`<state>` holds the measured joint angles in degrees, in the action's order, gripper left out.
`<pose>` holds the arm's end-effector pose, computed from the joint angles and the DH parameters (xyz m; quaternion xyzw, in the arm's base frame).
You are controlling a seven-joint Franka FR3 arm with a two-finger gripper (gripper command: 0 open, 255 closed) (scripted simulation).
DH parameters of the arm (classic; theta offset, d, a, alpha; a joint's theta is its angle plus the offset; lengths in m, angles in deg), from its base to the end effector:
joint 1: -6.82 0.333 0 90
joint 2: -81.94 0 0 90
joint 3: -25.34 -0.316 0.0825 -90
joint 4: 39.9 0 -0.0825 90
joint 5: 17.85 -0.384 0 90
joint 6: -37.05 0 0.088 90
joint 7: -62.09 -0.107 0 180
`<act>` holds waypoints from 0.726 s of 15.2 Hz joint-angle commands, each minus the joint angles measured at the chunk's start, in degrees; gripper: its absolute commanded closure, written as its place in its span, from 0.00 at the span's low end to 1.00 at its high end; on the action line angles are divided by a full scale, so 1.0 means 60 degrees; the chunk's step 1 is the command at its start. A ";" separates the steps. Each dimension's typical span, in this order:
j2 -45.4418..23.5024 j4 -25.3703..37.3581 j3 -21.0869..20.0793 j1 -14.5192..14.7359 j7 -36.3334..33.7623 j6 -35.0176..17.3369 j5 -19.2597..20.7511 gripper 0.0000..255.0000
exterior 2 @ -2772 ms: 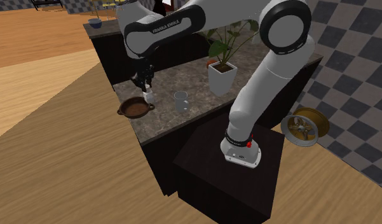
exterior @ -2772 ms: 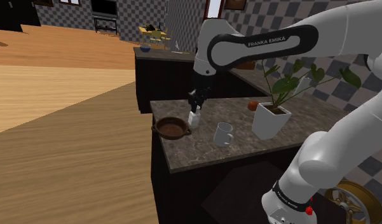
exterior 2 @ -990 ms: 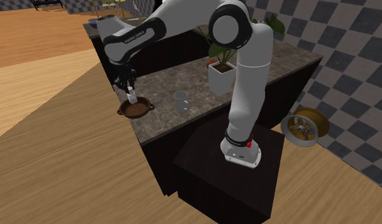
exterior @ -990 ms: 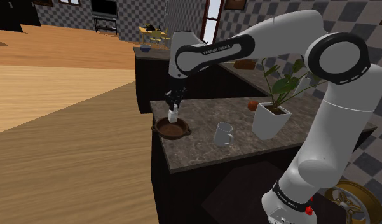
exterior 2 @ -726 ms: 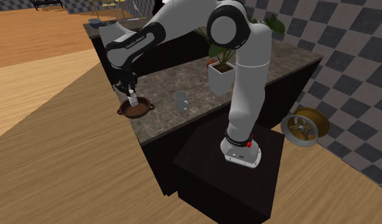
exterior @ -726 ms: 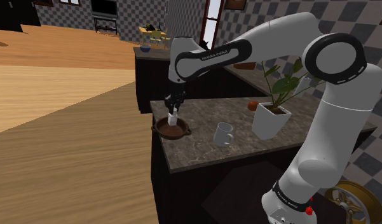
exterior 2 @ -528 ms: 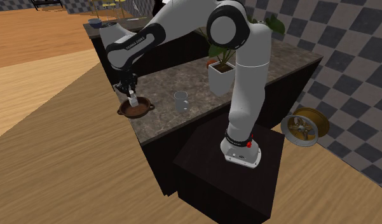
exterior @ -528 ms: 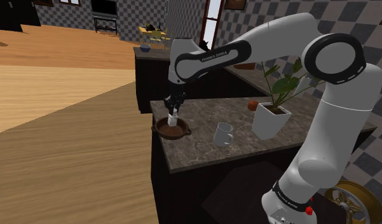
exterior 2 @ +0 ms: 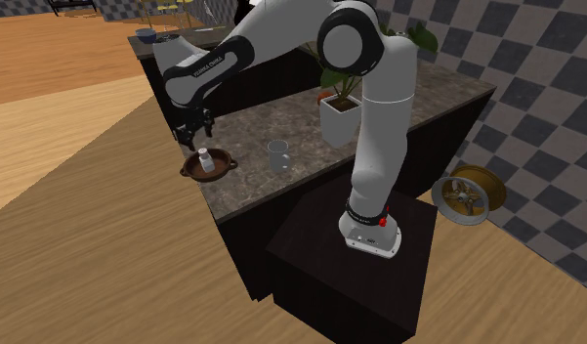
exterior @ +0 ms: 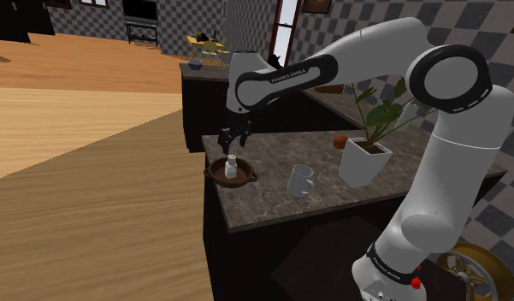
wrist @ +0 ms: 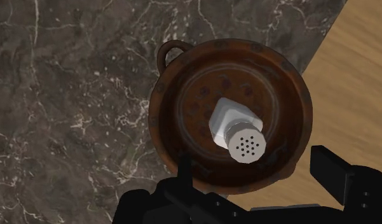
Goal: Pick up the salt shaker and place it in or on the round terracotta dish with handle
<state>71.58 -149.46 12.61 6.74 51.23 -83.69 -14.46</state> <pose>0.5883 0.1241 0.4058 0.9995 0.0286 0.0106 0.0037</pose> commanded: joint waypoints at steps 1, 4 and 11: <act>0.0000 0.0000 0.0000 0.0000 0.0000 0.0000 0.0000 0.00; 0.0232 0.0359 -0.0016 -0.0010 0.0048 0.0584 -0.0073 0.00; 0.0401 0.0727 -0.0026 -0.0015 0.0083 0.1116 -0.0124 0.00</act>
<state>73.98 -145.14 12.46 6.65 51.73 -77.06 -15.21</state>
